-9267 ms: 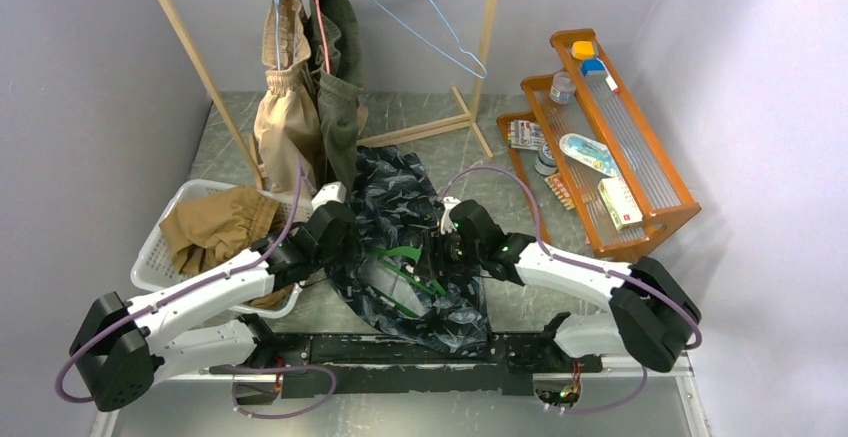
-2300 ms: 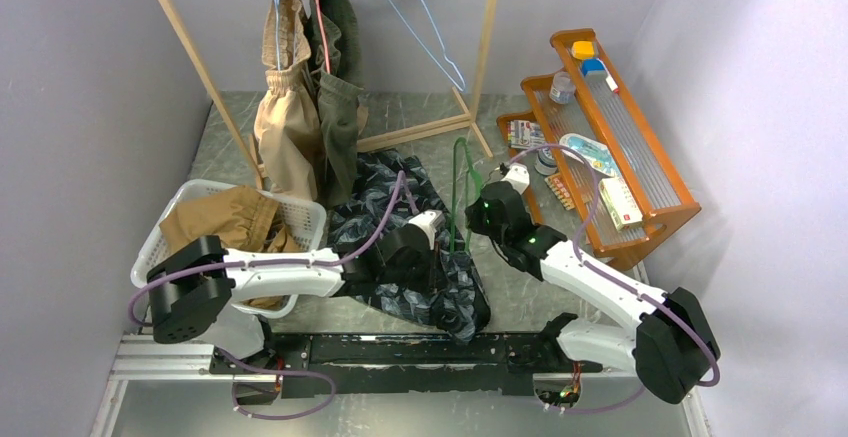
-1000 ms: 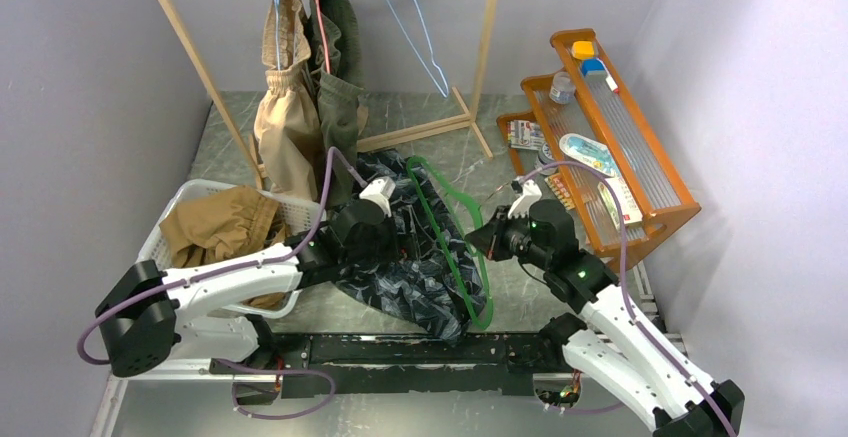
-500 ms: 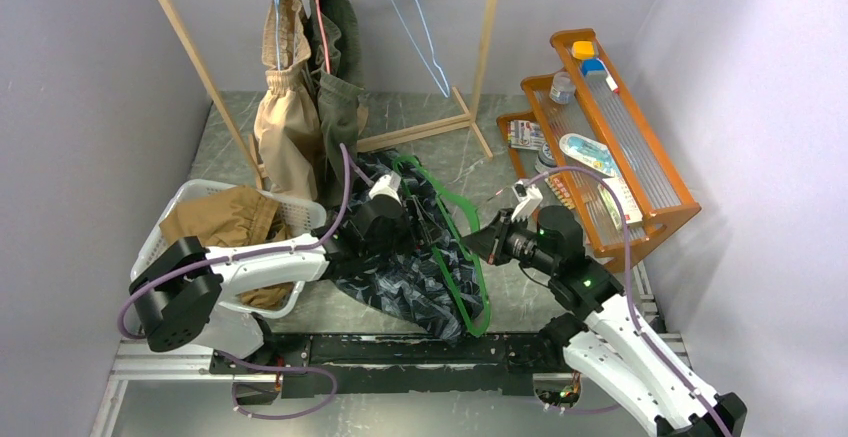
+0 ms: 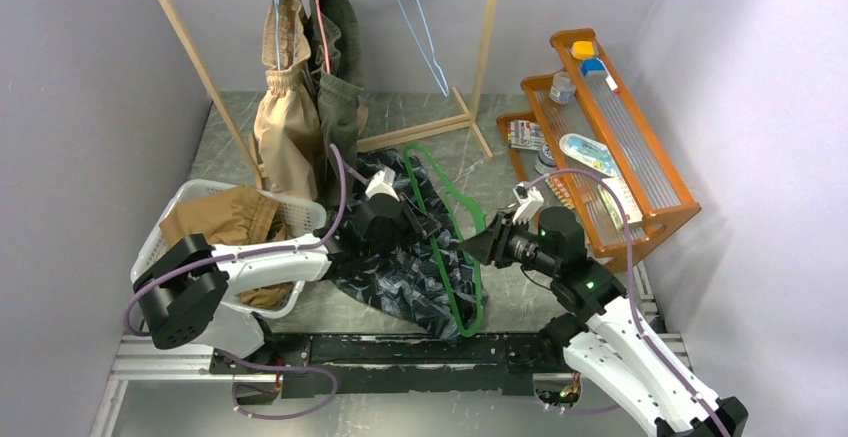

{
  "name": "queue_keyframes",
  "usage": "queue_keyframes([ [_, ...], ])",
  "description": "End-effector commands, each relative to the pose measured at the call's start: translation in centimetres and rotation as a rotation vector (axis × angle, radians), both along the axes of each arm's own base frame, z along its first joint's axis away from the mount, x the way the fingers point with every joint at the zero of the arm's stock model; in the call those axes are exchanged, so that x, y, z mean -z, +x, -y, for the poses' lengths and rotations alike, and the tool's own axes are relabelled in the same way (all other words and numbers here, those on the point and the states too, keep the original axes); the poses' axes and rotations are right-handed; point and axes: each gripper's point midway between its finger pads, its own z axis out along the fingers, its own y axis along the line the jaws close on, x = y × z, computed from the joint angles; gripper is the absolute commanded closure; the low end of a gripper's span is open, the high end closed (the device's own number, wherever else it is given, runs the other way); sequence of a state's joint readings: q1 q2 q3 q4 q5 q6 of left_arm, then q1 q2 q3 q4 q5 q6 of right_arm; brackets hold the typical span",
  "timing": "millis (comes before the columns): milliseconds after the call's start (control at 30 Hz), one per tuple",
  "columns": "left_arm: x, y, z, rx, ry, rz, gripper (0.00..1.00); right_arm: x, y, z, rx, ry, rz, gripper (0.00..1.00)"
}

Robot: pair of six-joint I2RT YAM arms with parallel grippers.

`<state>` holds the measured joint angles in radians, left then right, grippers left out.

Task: Remove the shorts from the hanger
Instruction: Adjust the hanger.

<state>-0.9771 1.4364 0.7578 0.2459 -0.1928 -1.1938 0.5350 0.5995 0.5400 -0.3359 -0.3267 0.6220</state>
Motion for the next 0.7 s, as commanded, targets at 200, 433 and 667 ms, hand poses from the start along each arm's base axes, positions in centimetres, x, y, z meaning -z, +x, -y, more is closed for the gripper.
queue_keyframes([
  [200, -3.3, 1.0, 0.5, -0.098, -0.279, 0.009, 0.93, -1.6, 0.1, 5.4, 0.281, -0.072, 0.033, 0.38],
  [433, -3.1, 0.5, 0.2, -0.075, -0.235, 0.018, 0.93, -5.9, 2.3, 7.8, 0.448, -0.058, 0.149, 0.23],
  [667, -2.9, 0.6, -1.1, -0.116, -0.174, 0.017, 0.93, -10.7, 5.4, 4.5, 0.373, -0.047, 0.162, 0.22],
])
